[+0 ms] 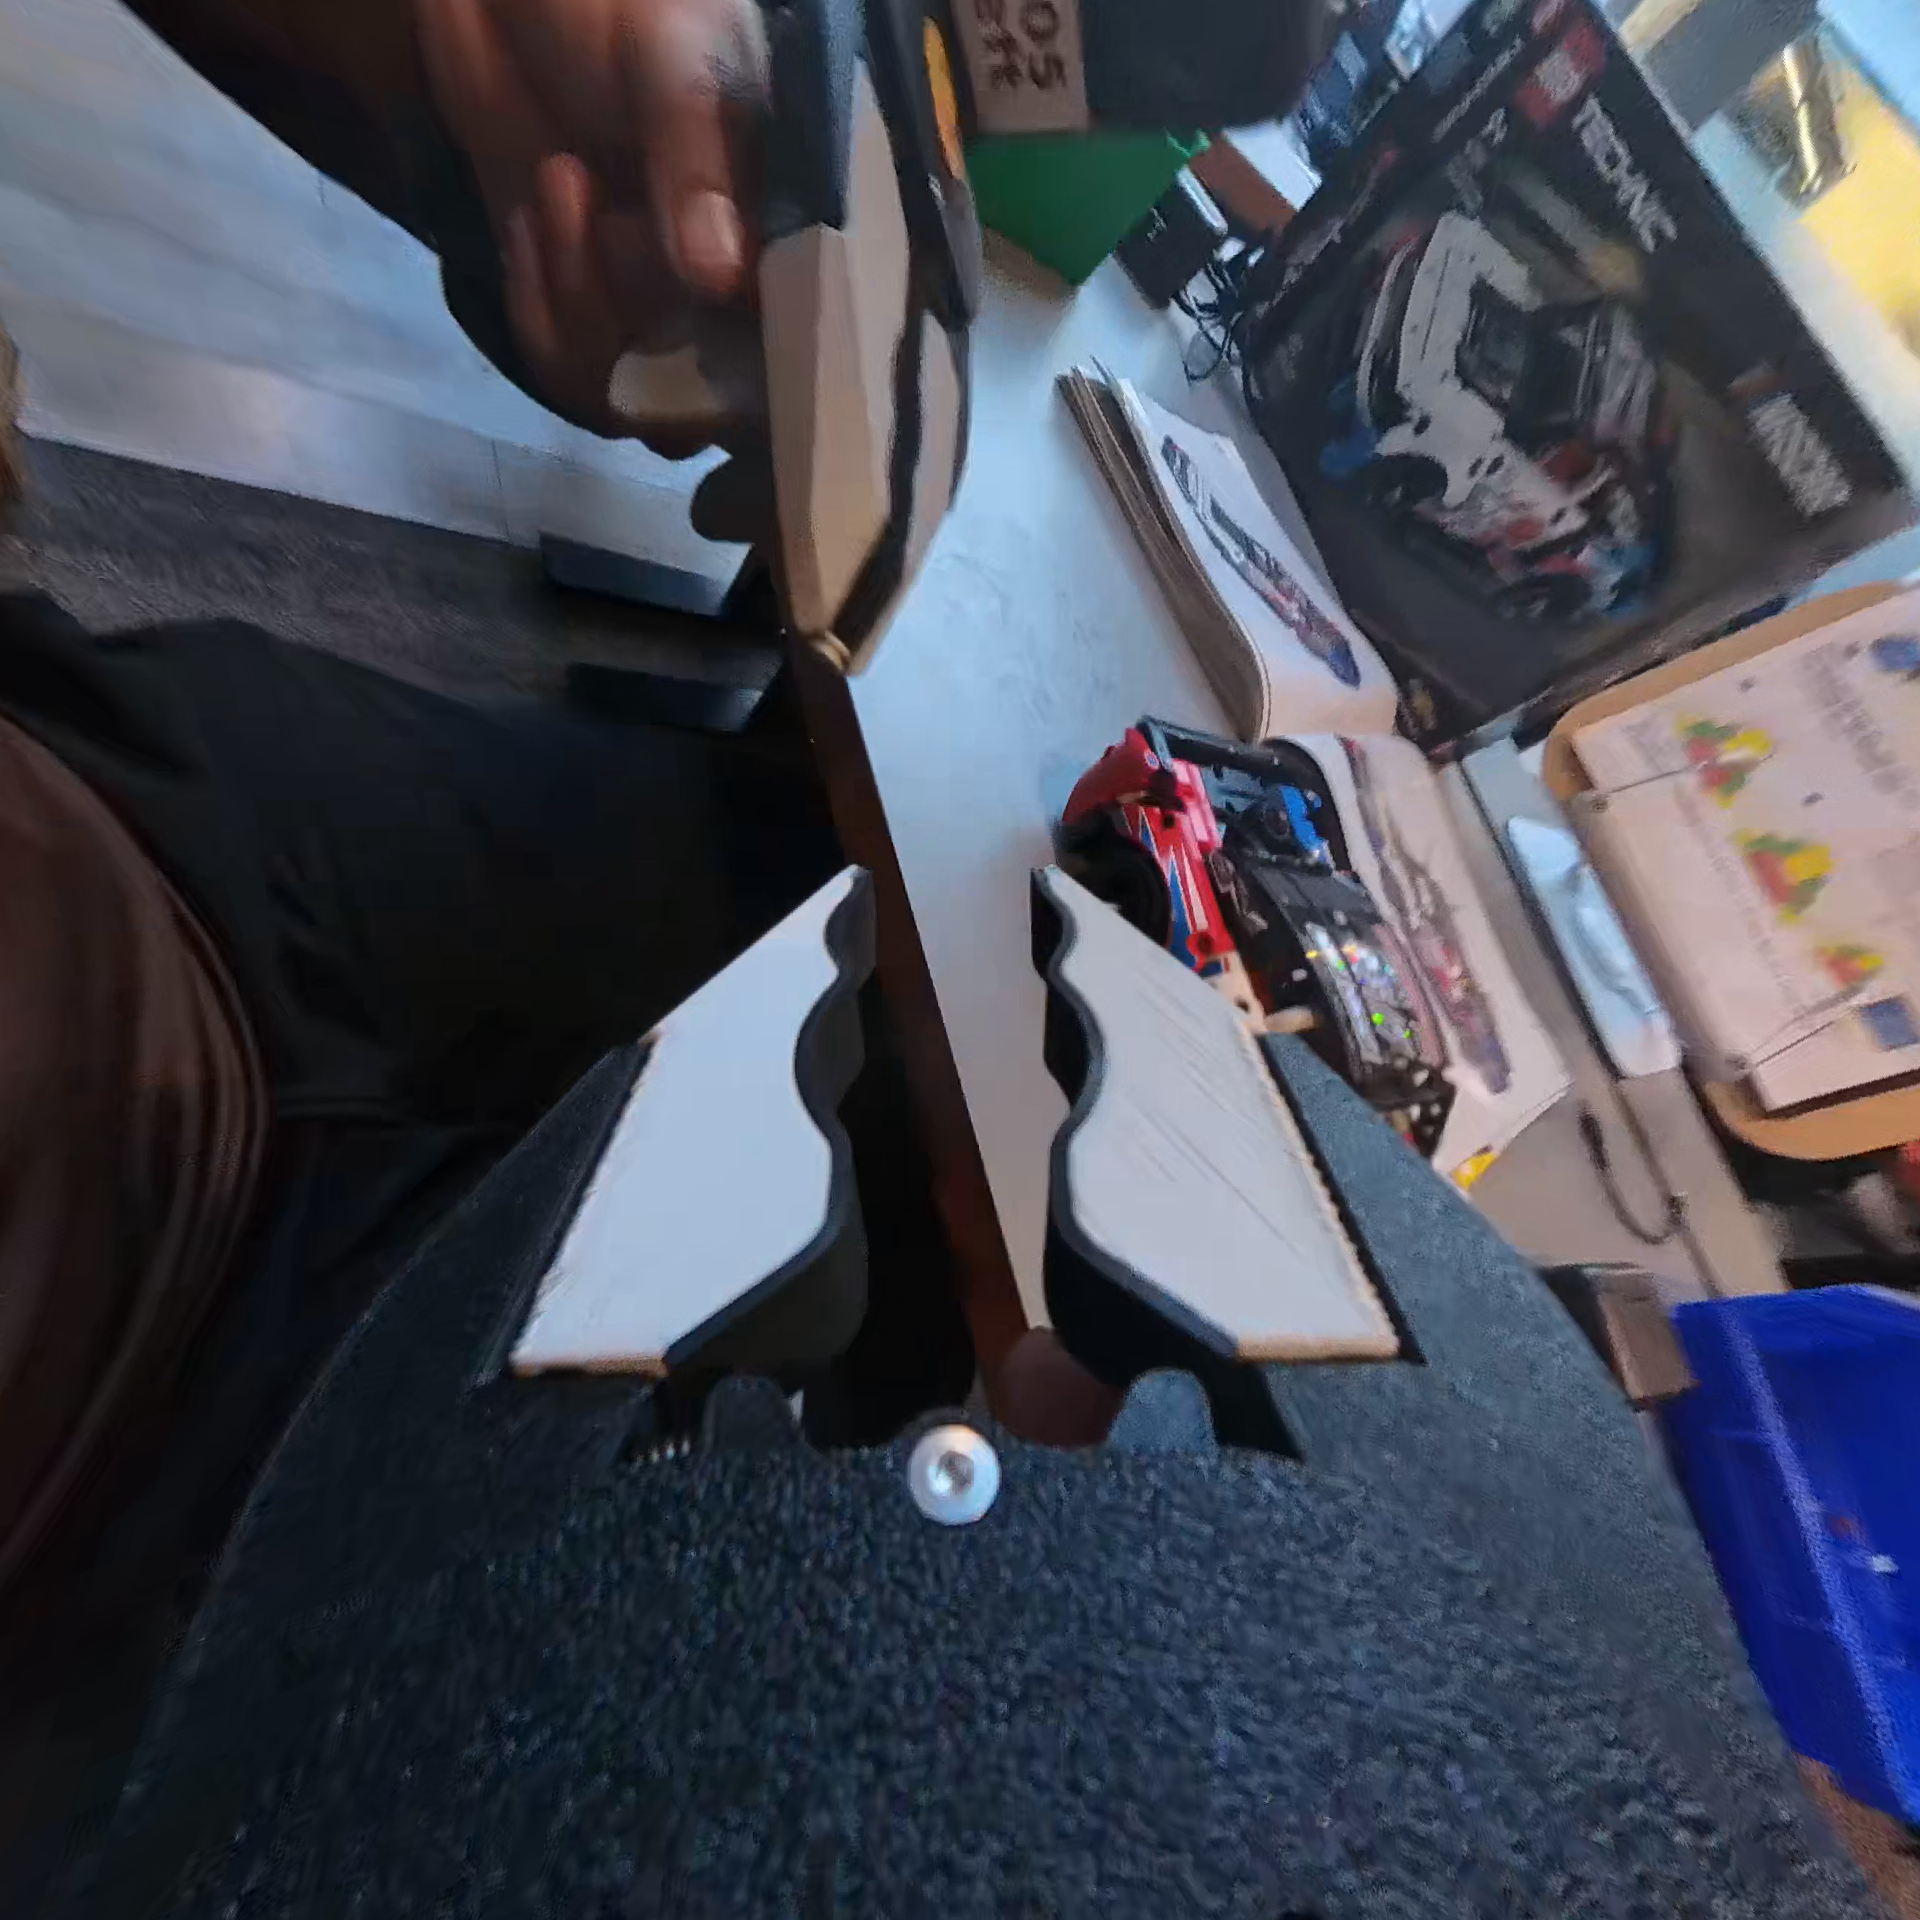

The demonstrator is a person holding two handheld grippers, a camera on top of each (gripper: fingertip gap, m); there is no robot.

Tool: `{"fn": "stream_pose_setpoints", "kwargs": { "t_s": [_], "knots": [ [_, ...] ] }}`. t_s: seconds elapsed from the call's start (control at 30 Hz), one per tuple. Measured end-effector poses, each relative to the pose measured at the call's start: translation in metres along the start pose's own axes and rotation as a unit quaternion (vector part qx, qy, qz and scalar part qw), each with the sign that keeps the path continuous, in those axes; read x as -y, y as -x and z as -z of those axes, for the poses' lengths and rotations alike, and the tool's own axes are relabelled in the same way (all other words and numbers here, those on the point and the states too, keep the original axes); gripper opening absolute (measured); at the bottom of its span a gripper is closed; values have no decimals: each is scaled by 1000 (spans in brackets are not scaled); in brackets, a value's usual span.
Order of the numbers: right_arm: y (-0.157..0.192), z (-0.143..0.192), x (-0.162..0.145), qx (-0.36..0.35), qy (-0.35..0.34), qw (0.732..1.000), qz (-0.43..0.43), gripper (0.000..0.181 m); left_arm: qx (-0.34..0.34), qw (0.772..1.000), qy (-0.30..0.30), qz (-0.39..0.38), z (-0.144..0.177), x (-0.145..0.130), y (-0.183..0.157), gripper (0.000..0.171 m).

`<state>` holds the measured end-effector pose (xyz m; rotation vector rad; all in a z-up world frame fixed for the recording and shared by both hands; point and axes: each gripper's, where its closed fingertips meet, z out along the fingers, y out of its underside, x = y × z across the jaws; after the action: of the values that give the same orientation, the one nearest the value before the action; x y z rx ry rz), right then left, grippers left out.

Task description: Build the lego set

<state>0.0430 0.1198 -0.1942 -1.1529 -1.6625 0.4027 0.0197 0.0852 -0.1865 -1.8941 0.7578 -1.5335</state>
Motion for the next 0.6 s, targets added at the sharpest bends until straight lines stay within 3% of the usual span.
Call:
{"fn": "stream_pose_setpoints", "kwargs": {
  "t_s": [0.13, 0.23, 0.37, 0.6],
  "knots": [
    [11, 4, 17, -25, 2, 998, 63, 21, -79, 996, -24, 28, -12, 5, -29, 3],
    [16, 5, 27, -19, -22, 998, 63, 19, -106, 993, -36, 48, -15, 9, -33, 3],
    [5, 5, 39, -12, -67, 997, 35, 16, -135, 986, -60, 79, -11, 23, -18, 3],
    [-39, -30, 23, 12, -87, 996, -31, 13, -187, 968, -88, 144, -1, 61, 31, 3]
  ]
}}
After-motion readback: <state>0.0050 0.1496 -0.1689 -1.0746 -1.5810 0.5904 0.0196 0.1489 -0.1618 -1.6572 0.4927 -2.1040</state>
